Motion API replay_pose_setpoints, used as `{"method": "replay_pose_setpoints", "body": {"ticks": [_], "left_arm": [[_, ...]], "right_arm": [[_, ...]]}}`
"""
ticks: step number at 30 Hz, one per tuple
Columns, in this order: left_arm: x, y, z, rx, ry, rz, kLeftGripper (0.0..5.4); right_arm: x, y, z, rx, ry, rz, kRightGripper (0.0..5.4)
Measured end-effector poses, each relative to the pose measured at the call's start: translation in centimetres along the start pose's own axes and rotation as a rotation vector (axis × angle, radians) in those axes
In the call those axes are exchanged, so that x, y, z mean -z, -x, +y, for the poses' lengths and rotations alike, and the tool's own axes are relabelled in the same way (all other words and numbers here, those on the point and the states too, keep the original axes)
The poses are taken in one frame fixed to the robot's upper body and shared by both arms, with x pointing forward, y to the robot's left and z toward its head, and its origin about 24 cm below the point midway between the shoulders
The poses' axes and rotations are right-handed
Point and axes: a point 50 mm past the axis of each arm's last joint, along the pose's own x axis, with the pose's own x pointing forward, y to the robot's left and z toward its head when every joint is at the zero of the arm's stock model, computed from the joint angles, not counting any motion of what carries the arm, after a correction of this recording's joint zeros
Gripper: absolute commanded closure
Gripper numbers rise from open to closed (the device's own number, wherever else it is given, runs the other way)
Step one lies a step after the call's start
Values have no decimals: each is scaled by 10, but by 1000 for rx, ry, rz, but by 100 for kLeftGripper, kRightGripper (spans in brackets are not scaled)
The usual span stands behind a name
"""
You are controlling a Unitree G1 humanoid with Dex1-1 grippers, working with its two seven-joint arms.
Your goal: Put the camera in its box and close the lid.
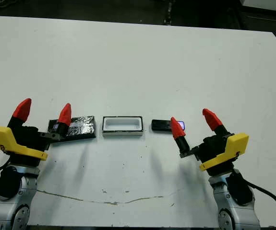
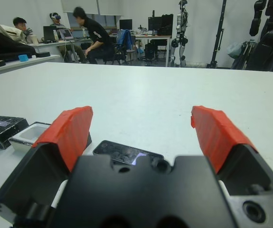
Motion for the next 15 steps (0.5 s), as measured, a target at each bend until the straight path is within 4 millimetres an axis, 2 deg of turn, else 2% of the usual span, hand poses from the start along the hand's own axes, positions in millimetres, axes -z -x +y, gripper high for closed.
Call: {"method": "replay_pose_setpoints", "body": {"ticks": [11,15], "left_arm": [[1,0,0,-2,4,6,0],[1,0,-1,-1,0,7,0]], "right_arm": [[1,-1,1,-10,1,4,1],[-6,-1,-6,-76,64,15,1]]}}
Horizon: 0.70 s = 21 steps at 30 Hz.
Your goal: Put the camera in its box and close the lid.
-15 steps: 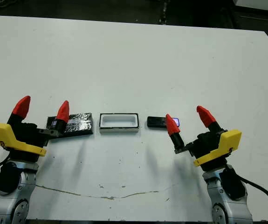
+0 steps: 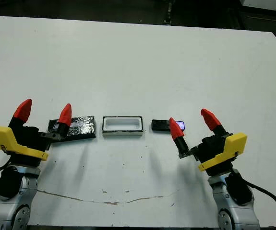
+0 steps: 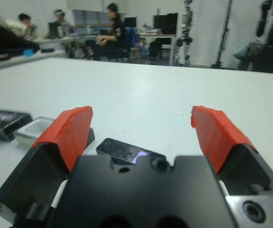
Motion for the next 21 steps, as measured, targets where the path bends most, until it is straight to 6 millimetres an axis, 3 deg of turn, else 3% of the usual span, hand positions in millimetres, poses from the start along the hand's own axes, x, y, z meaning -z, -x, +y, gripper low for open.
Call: {"method": "replay_pose_setpoints", "body": {"ticks": [10,21], "left_arm": [[0,0,0,-9,3,1,0],[1,0,0,-8,5,2,0]], "right_arm": [[-62,-39,-56,-351,330,99,1],[-64,-90,-62,-727,501,344,1]]}}
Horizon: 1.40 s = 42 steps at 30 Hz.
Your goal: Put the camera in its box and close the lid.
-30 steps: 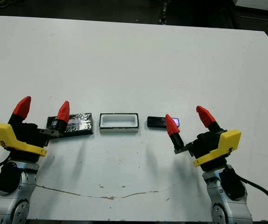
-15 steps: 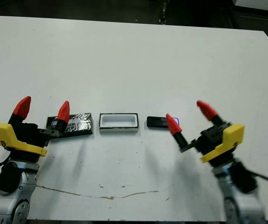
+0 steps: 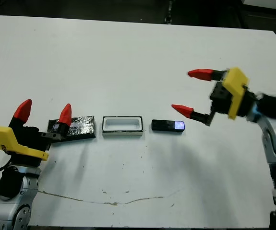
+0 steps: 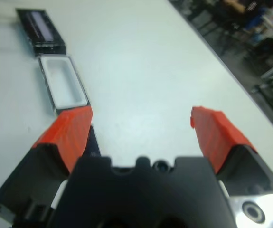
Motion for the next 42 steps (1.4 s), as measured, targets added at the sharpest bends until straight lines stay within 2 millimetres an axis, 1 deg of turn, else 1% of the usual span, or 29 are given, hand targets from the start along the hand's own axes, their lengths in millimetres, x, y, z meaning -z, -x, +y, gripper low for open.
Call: {"method": "replay_pose_setpoints", "body": {"ticks": [4,11,16,27,32,36,42], "left_arm": [[0,0,0,-1,-9,1,0],[0,0,0,-5,-9,3,0],[0,0,0,-5,-14,4,0],[1,0,0,-6,-27,5,0],[1,0,0,-5,-26,6,0],[1,0,0,-5,-26,7,0],[1,0,0,-5,-28,7,0]], "right_arm": [[5,-10,-2,-131,23,72,1],[14,-23,2,-288,-28,138,1],[20,-28,5,-328,-56,185,1],[30,-33,9,-352,-218,290,1],[30,-39,13,-361,-187,263,1],[34,-44,17,-354,-187,245,44],[44,-45,25,-316,-202,238,139]]}}
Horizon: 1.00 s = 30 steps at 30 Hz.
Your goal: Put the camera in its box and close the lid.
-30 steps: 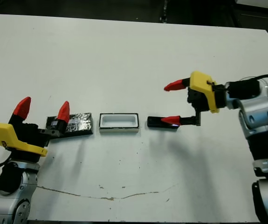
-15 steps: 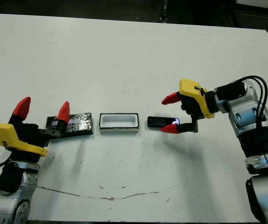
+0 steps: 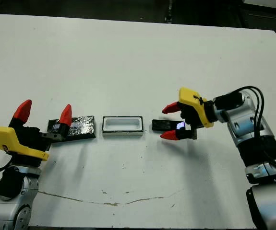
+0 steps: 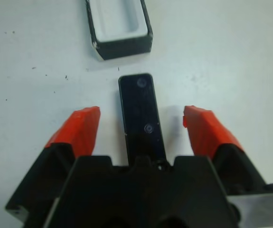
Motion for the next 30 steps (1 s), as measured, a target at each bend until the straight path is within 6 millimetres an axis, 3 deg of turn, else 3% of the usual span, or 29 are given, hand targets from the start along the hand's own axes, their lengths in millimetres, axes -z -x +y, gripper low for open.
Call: {"method": "replay_pose_setpoints", "body": {"ticks": [15,24,30], "left_arm": [[0,0,0,1,2,0,0],[0,0,-1,2,1,0,0],[0,0,-1,0,6,0,0]], "right_arm": [[3,-6,7,34,62,-35,370],[2,-2,6,32,69,-5,375],[-20,17,-6,83,104,20,375]]}}
